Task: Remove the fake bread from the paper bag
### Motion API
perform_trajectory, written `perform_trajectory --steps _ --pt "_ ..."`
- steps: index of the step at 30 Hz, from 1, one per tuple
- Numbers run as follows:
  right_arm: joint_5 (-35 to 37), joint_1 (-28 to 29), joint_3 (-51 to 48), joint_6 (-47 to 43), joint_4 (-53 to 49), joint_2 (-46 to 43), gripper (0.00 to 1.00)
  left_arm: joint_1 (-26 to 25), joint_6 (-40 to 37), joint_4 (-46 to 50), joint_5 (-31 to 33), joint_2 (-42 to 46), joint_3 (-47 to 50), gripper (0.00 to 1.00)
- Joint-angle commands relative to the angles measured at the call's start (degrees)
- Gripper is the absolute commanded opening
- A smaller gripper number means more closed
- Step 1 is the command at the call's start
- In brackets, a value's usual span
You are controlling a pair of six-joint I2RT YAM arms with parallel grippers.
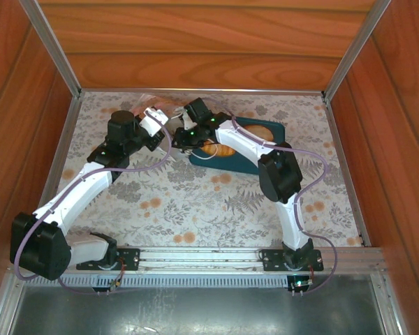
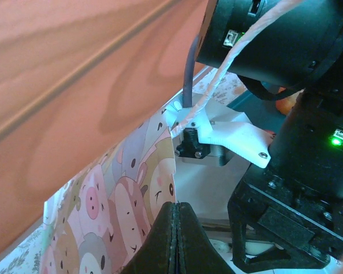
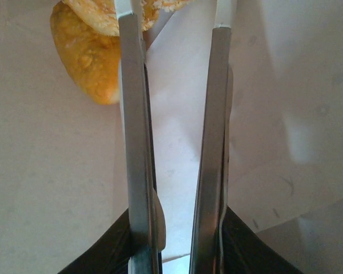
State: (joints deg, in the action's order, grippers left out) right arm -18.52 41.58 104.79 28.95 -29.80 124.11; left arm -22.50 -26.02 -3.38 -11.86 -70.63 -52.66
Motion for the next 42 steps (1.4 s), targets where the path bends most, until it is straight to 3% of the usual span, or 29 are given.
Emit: perform_trajectory --steps 1,7,15,21,24,34,42 --pt "-0.87 -0.27 -2.93 0.21 4.57 -2.34 0.31 -0.39 -1.23 -2.60 -3.51 0.61 0.25 0.00" --pt "2.79 -0.54 -2.53 -0.64 1.46 -2.60 0.29 -0.40 -1.49 -2.60 -3.76 0.95 0.57 0.00" --pt "0.59 -0.54 -0.14 -0.82 -0.31 0.28 0.32 -0.36 -1.23 -2.60 -5.28 1.01 0.46 0.00" --pt "0.34 -0.36 1.11 -2.10 -2.22 0.64 0.18 -0.33 -1.08 -2.60 -4.76 0.27 0.02 0.00" --pt "0.74 -0.10 0.99 -3.16 -3.11 -0.58 0.00 -0.37 -0.96 -2.60 -2.25 -0.39 -0.13 0.00" --pt "4.86 1.02 -0.88 -5.63 -5.41 -6.36 0.00 -0.45 -0.57 -2.60 5.09 -2.19 -0.89 0.00" --pt "5.29 1.11 -3.32 -7.34 -7.44 -10.05 0.00 -0.50 -0.18 -2.73 7.21 -3.28 -1.49 0.00"
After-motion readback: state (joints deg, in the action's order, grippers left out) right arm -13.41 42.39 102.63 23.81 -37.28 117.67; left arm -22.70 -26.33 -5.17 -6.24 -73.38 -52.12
